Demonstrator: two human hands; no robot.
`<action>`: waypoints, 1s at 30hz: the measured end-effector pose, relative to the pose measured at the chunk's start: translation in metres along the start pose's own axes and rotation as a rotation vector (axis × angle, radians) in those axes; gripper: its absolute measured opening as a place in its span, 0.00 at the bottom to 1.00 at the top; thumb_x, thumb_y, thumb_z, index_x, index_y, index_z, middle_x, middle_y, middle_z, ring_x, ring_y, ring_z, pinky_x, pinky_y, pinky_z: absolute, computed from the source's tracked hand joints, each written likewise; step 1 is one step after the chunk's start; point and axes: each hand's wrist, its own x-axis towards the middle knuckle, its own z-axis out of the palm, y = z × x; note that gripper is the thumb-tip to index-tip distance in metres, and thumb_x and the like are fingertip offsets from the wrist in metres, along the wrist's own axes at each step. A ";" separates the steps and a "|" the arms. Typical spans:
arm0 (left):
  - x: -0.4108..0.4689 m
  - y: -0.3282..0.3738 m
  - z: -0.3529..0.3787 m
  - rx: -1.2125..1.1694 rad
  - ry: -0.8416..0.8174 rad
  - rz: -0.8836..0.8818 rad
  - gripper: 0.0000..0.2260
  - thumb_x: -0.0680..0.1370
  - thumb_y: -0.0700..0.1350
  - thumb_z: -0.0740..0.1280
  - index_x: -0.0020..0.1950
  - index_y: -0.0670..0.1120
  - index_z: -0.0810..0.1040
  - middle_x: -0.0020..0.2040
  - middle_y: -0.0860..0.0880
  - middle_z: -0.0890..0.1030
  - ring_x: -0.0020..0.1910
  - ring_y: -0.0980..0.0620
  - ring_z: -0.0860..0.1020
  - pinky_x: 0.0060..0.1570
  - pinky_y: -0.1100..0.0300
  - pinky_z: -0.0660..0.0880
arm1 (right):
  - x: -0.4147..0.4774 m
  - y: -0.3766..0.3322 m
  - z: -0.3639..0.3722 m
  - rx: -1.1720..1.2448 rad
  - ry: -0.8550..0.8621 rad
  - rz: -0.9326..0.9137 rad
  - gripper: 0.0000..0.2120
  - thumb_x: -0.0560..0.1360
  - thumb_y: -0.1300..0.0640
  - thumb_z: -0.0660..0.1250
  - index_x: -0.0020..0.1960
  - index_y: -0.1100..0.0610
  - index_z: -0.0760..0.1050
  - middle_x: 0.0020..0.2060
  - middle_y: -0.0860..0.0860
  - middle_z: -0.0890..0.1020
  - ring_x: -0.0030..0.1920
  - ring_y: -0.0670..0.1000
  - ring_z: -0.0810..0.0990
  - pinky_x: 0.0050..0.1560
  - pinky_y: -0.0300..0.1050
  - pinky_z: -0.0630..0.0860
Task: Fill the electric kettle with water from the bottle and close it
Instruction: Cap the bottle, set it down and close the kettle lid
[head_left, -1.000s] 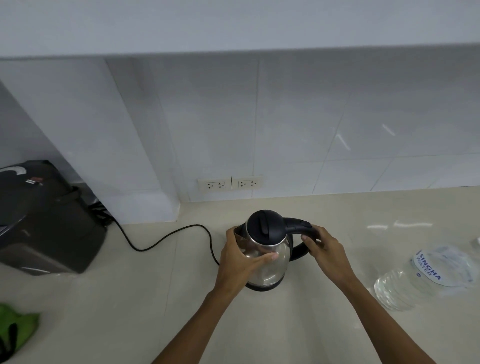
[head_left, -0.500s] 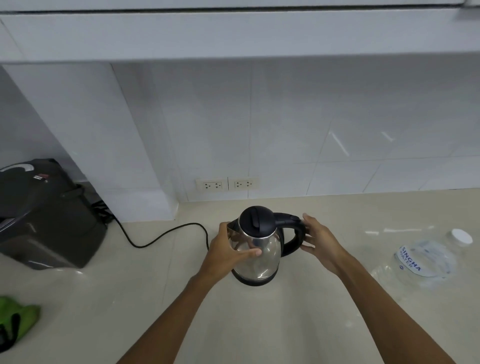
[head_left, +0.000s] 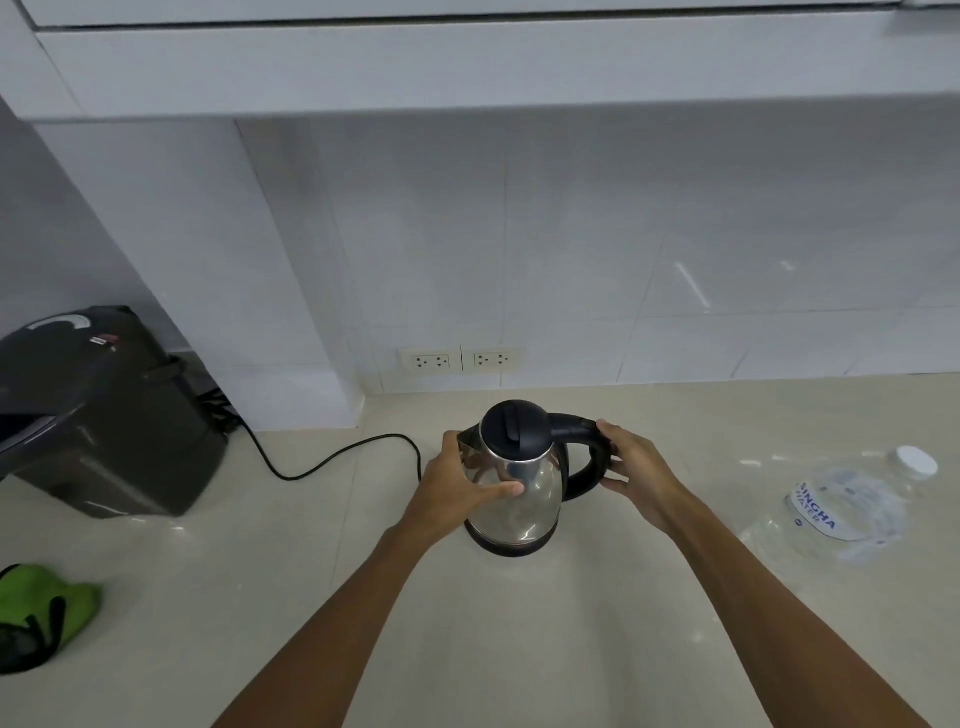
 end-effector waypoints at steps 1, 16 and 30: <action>0.000 0.000 0.000 0.002 0.000 -0.001 0.39 0.66 0.56 0.85 0.70 0.50 0.68 0.62 0.54 0.79 0.64 0.53 0.76 0.60 0.59 0.72 | 0.001 0.000 0.000 0.002 0.003 0.000 0.15 0.83 0.45 0.64 0.61 0.52 0.81 0.56 0.54 0.82 0.64 0.58 0.79 0.70 0.61 0.74; 0.003 -0.002 0.001 0.017 0.007 -0.012 0.39 0.65 0.56 0.86 0.68 0.51 0.68 0.63 0.53 0.80 0.65 0.54 0.77 0.57 0.64 0.71 | 0.007 0.004 -0.004 0.011 0.014 -0.002 0.16 0.82 0.45 0.66 0.62 0.54 0.81 0.59 0.54 0.83 0.64 0.57 0.79 0.67 0.58 0.76; -0.003 0.024 -0.016 0.323 -0.034 -0.086 0.54 0.60 0.72 0.80 0.78 0.51 0.64 0.71 0.52 0.77 0.70 0.47 0.76 0.67 0.45 0.75 | -0.009 -0.012 -0.004 -0.149 0.000 0.012 0.20 0.84 0.42 0.61 0.67 0.54 0.77 0.61 0.51 0.81 0.67 0.56 0.77 0.69 0.56 0.74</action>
